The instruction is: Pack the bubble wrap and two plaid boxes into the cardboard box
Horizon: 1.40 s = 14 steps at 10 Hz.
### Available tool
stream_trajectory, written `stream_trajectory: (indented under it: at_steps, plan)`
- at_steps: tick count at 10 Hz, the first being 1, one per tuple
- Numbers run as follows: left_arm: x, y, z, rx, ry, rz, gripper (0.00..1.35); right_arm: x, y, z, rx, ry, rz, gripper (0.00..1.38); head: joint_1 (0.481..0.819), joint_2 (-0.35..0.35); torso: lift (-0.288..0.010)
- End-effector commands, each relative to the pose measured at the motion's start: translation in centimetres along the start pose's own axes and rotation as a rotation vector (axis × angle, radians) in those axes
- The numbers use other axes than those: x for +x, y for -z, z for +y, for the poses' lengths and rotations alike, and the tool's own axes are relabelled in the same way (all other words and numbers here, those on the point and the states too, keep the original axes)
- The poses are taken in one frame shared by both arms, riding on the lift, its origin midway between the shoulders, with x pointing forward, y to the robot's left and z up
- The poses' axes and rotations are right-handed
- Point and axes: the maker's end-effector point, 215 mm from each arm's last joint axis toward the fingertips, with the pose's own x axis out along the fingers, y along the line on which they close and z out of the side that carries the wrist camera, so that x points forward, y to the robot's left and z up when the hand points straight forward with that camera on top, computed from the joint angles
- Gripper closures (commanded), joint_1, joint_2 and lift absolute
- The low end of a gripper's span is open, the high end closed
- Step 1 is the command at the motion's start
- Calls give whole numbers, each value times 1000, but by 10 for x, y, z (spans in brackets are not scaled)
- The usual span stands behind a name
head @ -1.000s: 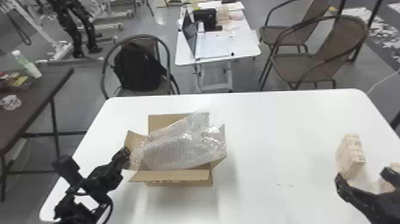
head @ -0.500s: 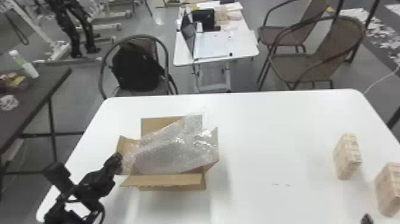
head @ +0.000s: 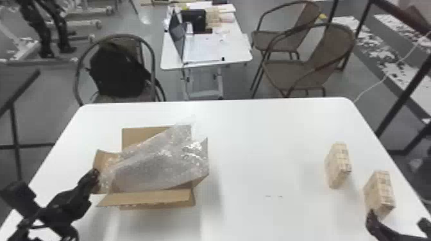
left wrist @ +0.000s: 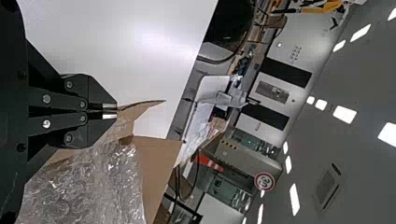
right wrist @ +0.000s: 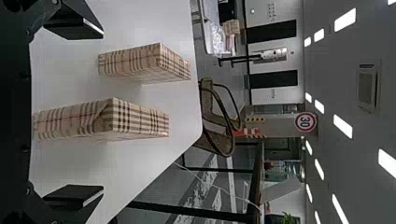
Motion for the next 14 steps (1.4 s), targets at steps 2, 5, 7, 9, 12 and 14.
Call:
stream_trajectory:
  at_steps: [2, 5, 7, 9, 12, 14]
  plan:
    - [-3, 3, 1, -7, -4, 2, 1202, 24, 10, -8, 13, 6, 13, 127, 695, 53, -50]
    - [-2, 4, -1, -11, 1, 3, 1200, 42, 20, -14, 23, 12, 36, 128, 695, 36, -50]
    - [-4, 7, -1, -13, 0, 10, 1200, 59, 21, -11, 18, 9, 43, 248, 695, 31, -50]
    - [-1, 7, -5, -14, 9, 9, 1200, 72, 29, -9, 5, -13, 81, 785, 695, 30, -50]
    - [-4, 6, 0, -14, 0, 5, 1200, 63, 31, -6, 5, -14, 83, 1115, 695, 32, -50]
    - [-2, 5, -3, -12, 5, 5, 1200, 55, 27, -4, 24, -16, 73, 1115, 695, 37, -50]
